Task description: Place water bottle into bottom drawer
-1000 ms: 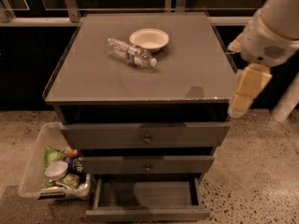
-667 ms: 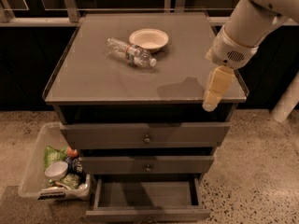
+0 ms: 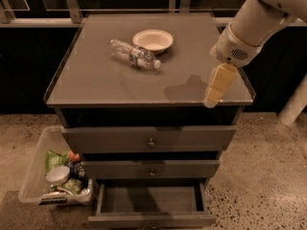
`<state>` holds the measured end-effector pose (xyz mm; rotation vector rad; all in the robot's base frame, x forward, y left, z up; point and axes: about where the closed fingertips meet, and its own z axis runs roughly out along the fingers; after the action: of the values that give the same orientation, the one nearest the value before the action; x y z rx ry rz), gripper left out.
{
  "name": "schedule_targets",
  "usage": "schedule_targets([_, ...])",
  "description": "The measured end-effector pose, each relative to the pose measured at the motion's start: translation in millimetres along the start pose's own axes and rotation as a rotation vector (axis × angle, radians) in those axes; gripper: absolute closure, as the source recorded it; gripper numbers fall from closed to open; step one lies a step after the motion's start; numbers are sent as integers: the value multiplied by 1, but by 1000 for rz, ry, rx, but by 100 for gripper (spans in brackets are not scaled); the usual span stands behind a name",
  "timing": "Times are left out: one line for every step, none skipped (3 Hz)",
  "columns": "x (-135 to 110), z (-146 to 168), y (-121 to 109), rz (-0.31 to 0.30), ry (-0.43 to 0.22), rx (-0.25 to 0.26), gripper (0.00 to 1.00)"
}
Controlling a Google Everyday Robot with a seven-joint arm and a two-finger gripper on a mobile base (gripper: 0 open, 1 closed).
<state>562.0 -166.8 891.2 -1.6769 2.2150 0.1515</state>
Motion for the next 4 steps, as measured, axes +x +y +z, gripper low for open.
schedule_targets([-30,15,-33,-23,-57,22,0])
schedule_targets([-73,31,-65,-35,-139,26,0])
schedule_targets([-76,29,-68,-37,-147,33,0])
schedule_targets([-65,34,-64,15,-165,14,0])
